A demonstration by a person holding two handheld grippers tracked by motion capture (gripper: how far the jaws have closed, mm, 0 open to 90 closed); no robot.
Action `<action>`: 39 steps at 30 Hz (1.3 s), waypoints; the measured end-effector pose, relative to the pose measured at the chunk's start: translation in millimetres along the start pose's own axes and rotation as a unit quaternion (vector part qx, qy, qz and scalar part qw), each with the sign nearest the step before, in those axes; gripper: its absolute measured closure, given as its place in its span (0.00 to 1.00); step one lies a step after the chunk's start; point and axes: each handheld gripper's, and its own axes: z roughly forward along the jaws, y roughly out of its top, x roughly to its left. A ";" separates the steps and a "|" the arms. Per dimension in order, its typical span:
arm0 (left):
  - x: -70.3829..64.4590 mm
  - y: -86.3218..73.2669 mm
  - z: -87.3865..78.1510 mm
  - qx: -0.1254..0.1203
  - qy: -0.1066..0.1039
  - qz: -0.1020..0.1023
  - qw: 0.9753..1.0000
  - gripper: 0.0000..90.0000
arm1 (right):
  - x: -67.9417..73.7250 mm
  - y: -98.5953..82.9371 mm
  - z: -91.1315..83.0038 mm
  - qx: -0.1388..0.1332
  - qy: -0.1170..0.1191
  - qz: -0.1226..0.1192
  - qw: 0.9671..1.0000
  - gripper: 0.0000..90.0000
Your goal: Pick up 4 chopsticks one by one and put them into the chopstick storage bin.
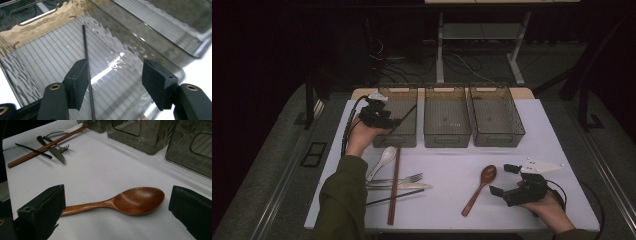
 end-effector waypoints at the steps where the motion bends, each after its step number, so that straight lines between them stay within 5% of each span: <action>1: -1.6 -1.2 -2.2 -0.003 -0.004 0.003 1.000 0.40 | 0.0 0.0 0.0 0.000 0.000 0.000 1.000 0.01; 24: -50.5 -48.2 -56.7 -0.045 -0.060 0.040 0.996 0.26 | -0.4 -0.1 -0.1 0.000 -0.004 0.002 1.000 0.01; 39: -85.0 -89.3 -69.0 -0.055 -0.074 0.055 0.994 0.21 | -0.5 -0.2 -1.1 -0.002 -0.005 0.003 1.000 0.01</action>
